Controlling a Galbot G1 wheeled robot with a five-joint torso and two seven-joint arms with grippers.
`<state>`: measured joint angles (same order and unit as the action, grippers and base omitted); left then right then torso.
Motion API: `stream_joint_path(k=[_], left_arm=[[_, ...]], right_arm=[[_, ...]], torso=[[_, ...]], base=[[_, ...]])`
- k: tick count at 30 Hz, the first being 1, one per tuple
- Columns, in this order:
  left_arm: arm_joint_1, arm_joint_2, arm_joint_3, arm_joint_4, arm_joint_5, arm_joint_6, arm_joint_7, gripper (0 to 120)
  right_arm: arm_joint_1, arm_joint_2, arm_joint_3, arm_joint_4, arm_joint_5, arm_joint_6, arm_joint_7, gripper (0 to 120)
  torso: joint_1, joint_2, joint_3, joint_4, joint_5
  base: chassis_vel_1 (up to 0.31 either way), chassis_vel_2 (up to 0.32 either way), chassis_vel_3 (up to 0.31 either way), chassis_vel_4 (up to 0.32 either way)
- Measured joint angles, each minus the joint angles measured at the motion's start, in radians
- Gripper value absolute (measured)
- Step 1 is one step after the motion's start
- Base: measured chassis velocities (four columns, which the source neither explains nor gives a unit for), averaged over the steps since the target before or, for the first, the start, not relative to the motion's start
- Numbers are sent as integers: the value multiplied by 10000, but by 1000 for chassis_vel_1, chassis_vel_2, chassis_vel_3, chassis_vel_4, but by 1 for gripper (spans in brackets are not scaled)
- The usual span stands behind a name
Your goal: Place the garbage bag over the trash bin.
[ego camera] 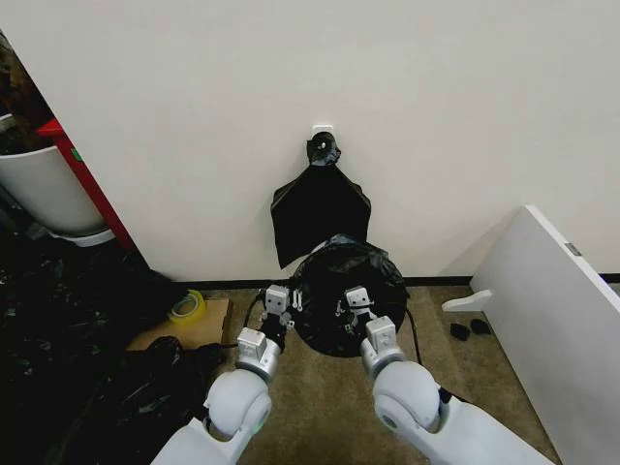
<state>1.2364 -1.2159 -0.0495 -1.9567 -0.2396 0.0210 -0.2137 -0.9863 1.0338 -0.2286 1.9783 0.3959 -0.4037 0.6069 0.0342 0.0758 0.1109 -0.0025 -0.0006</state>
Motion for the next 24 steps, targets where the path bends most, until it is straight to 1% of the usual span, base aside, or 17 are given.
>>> stream_joint_path(k=[6, 14, 24], left_arm=[[209, 39, 19, -95, 256, -27, -26, 1], [682, 179, 159, -380, 653, -61, -36, 1], [955, 281, 170, -505, 928, -166, -54, 1]], right_arm=[[125, -6, -71, -287, -40, -416, 201, 0], [450, 185, -76, -994, 104, -301, 187, 0], [490, 188, -97, -1139, 527, -581, 241, 0]], torso=[[0, 0, 0, -1, 0], [0, 0, 0, 0, 1], [0, 0, 0, 0, 0]], base=[[0, 0, 0, 0], [0, 0, 0, 0], [0, 0, 0, 0]])
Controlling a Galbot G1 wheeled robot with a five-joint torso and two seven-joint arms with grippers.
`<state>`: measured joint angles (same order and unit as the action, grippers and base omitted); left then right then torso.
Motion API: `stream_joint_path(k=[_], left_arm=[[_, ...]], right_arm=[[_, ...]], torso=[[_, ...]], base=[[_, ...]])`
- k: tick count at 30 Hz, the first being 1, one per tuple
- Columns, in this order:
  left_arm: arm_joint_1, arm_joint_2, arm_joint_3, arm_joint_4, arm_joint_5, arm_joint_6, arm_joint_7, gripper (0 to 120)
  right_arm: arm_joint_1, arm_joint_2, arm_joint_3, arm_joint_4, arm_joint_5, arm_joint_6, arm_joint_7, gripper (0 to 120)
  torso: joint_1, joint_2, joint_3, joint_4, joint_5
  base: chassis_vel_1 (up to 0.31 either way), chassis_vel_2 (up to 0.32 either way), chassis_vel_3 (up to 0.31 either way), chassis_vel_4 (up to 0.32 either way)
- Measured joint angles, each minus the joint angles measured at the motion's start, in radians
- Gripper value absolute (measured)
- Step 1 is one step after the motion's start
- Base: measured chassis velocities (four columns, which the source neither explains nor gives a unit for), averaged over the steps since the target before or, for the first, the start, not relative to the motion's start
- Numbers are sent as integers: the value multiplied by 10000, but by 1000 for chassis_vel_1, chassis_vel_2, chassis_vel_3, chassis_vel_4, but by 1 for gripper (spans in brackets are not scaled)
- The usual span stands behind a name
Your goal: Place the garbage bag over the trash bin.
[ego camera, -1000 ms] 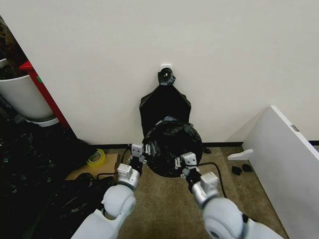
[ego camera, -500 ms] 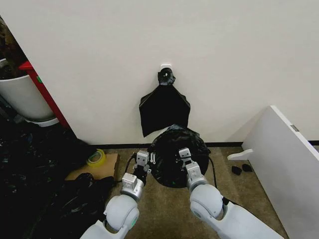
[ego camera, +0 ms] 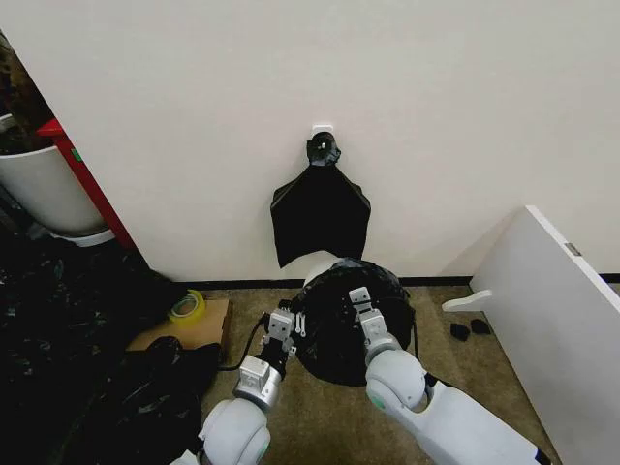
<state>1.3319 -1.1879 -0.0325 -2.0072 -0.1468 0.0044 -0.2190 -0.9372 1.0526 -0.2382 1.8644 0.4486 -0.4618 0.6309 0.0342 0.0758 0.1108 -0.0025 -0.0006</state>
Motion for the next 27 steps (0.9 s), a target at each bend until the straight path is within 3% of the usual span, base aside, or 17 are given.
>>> stream_joint_path(k=[11, 15, 22, 27], left_arm=[[-22, -14, -50, -119, -37, -5, -32, 1], [-28, -10, -13, -106, -31, -4, -22, 1], [-147, -24, -81, 134, -112, 14, -55, 1], [-100, -47, -17, 144, -94, 30, -68, 1]], right_arm=[[-307, -129, 321, 16, 303, -260, 163, 0], [-382, -186, 324, 380, 390, 381, -215, 0], [-1034, -537, 231, 776, -829, 3259, -1723, 0], [-1009, -429, 248, 392, -1725, 3774, -1869, 0]], torso=[[-1, 0, 0, 0, 1], [-1, 0, -1, 0, 0], [-1, 0, -1, -2, 0], [-1, 0, -1, -2, 0]], base=[[0, 0, 0, 0], [0, 0, 0, 0], [0, 0, 0, 0], [0, 0, 0, 0]])
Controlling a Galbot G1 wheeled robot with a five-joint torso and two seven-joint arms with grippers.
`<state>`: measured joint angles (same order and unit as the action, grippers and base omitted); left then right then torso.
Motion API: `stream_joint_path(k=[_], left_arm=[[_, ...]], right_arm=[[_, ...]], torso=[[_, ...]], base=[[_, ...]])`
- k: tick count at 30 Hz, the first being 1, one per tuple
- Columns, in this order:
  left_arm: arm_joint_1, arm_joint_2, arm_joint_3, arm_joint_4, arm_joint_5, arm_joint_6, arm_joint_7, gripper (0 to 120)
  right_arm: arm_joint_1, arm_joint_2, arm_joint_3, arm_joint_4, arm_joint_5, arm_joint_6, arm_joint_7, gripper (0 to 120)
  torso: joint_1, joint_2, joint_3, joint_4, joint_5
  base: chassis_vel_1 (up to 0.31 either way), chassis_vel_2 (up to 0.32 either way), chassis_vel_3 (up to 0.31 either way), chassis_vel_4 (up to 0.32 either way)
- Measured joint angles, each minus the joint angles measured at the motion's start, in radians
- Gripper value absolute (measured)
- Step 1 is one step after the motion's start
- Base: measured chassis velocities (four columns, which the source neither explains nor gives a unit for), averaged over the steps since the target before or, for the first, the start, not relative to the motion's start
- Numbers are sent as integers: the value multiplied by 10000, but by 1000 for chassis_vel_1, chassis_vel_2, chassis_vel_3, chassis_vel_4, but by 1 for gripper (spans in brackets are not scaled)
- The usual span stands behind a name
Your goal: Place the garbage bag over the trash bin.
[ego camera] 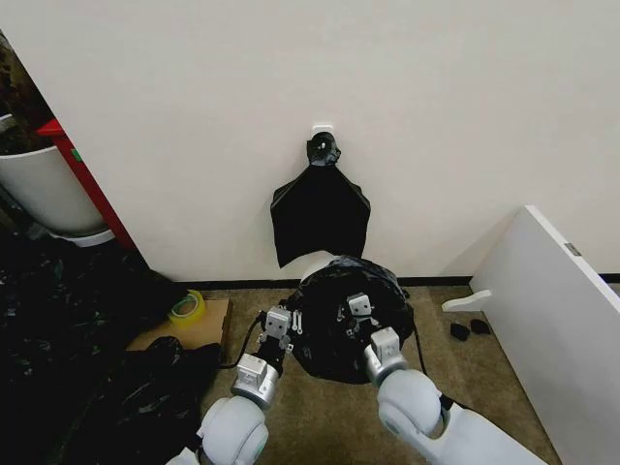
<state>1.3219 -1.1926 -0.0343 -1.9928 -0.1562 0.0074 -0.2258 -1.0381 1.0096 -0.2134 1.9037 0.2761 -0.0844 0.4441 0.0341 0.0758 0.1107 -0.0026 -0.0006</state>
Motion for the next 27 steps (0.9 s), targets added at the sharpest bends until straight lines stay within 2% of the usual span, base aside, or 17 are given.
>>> stream_joint_path(k=[8, 12, 17, 22, 27], left_arm=[[187, -14, 134, -191, 171, 6, 11, 1], [371, 124, 72, -338, 301, 7, 14, 1], [458, 135, 80, -416, 380, 8, 27, 1], [488, 121, 110, -426, 511, -13, 51, 1], [416, 166, 34, -328, 544, -101, 65, 1]], right_arm=[[704, 378, -151, -1025, -248, -751, 421, 0], [1197, 498, -323, -1709, -279, -1470, 735, 0], [1484, 602, -376, -2134, -267, -1780, 871, 0], [1540, 620, -391, -2180, -198, -1824, 910, 0], [1065, 313, -420, -1363, 55, -1582, 902, 0]], torso=[[0, 0, 1, 2, 0], [1, 0, 1, 2, 1], [2, 0, 1, 2, 0], [2, 0, 1, 2, 0], [2, 0, 1, -1, -1]], base=[[0, 0, 0, 0], [0, 0, 0, 0], [0, 0, 0, 0], [0, 0, 0, 0], [0, 0, 0, 0]])
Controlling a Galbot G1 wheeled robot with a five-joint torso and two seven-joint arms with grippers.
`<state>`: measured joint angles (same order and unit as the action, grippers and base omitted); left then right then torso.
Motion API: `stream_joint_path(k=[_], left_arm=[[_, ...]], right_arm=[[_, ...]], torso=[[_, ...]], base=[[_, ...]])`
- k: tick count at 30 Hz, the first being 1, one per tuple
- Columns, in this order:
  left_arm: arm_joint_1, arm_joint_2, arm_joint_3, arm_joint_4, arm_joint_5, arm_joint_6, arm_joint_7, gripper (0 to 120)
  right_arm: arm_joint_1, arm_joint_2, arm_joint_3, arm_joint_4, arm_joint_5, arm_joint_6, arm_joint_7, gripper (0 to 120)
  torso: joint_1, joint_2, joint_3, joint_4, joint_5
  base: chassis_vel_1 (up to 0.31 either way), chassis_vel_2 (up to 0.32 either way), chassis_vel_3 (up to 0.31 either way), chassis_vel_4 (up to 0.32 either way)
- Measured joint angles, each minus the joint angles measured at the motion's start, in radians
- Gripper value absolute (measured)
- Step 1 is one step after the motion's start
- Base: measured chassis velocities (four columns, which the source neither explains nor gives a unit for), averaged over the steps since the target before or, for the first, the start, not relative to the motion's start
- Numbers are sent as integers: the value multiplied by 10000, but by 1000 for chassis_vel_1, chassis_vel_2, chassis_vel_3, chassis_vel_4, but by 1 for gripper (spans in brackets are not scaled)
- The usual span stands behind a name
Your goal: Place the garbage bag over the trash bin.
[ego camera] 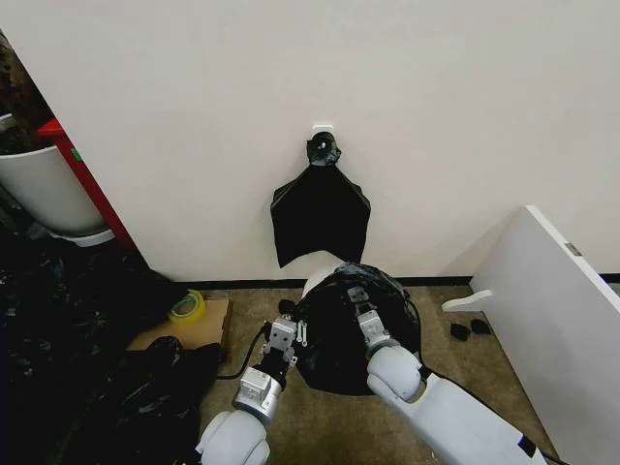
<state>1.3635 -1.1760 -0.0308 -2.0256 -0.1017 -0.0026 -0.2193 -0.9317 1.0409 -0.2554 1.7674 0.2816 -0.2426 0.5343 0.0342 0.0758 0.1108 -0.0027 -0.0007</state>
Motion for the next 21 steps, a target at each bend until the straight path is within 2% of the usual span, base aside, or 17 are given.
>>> stream_joint_path(k=[6, 8, 9, 10, 13, 15, 16, 21], left_arm=[[-165, 78, -83, 121, -13, -120, 12, 1], [-232, 108, -83, 154, 12, -196, 44, 1], [-253, 130, -66, 154, 20, -262, 102, 1], [-253, 130, -66, 154, 20, -262, 102, 1], [-241, 144, -61, 98, 127, -473, 245, 1], [-233, 151, -66, 76, 152, -536, 275, 1], [-192, 179, -82, 6, 200, -695, 363, 1], [-40, 241, -104, -207, 285, -970, 507, 1]], right_arm=[[-540, -441, -102, 1419, 1162, -117, -61, 0], [-581, -599, -106, 1894, 1967, -692, -58, 0], [-487, -681, -107, 2136, 2754, -1598, 76, 0], [-487, -681, -107, 2136, 2754, -1598, 76, 0], [-178, -697, -135, 2300, 3913, -3436, 636, 0], [-104, -680, -150, 2304, 4109, -3773, 761, 0], [155, -588, -244, 2242, 4448, -4448, 1010, 0], [769, -276, -534, 1573, 4115, -4742, 1105, 0]], torso=[[0, 0, -1, 1, 1], [-1, 0, -1, 1, 0], [0, 0, 0, 1, 1], [0, 0, 0, 1, 1], [0, 0, 0, 2, 0], [0, 0, 0, 2, 0], [0, 0, 0, 1, 0], [0, 0, 0, 3, 0]], base=[[0, 0, 0, 0], [0, 0, 0, 0], [0, 0, 0, 0], [0, 0, 0, 0], [0, 0, 0, 0], [0, 0, 0, 0], [0, 0, 0, 0], [0, 0, 0, 0]])
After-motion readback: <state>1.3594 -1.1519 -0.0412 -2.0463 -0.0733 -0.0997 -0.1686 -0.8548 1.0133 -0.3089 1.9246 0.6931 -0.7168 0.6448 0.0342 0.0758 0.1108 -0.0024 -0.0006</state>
